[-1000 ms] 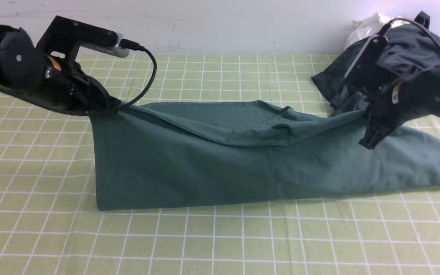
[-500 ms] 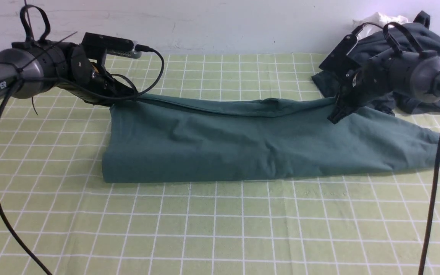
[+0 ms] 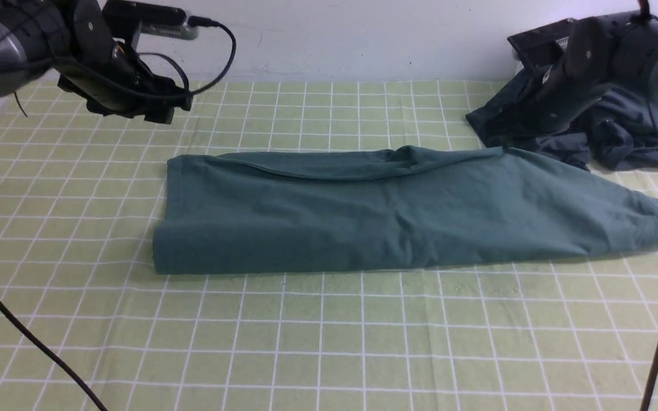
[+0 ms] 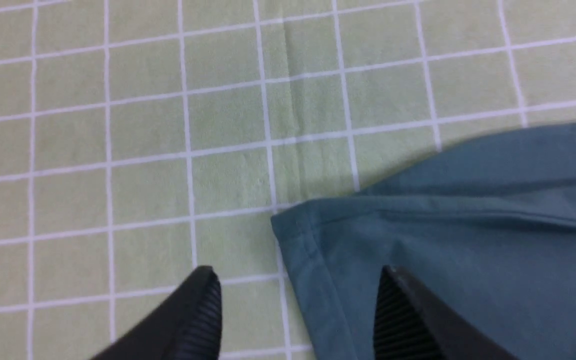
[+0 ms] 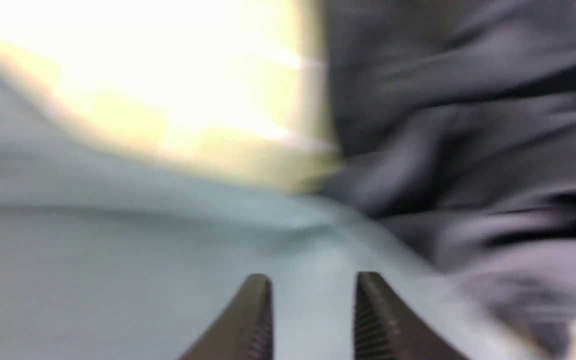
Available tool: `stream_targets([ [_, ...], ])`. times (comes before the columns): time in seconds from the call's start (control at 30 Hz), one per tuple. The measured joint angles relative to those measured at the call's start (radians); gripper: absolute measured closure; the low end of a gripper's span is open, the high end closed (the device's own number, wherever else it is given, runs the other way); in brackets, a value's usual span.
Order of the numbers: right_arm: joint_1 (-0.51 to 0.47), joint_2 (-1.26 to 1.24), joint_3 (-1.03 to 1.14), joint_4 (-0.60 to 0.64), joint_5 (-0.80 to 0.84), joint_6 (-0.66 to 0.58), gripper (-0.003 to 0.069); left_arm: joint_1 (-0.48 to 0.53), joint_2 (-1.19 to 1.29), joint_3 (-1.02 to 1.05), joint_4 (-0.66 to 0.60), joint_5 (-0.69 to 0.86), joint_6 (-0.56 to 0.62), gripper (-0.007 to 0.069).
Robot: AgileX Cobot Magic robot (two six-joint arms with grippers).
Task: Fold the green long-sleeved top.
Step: Use the right arm to clamp the right edge of the fabric
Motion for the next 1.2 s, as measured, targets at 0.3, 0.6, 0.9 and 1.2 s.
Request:
stream_targets([
  [0.3, 0.071, 0.193, -0.007, 0.496, -0.257, -0.492, 0.0671, -0.01, -0.295, 0.158, -0.315, 0.109, 0.299, 0.0624],
  [0.6, 0.072, 0.223, -0.022, 0.665, -0.716, -0.588, 0.0651, -0.009, -0.625, 0.448, -0.381, 0.109, 0.439, 0.0629],
  [0.9, -0.131, -0.127, -0.04, 0.351, -0.016, -0.31, 0.0519, 0.001, -1.069, 0.92, -0.198, 0.088, 0.333, 0.0629],
  [1.2, -0.258, -0.102, 0.131, -0.146, 0.341, 0.141, 0.0421, 0.001, -1.153, 1.234, -0.307, -0.199, 0.269, 0.0629],
])
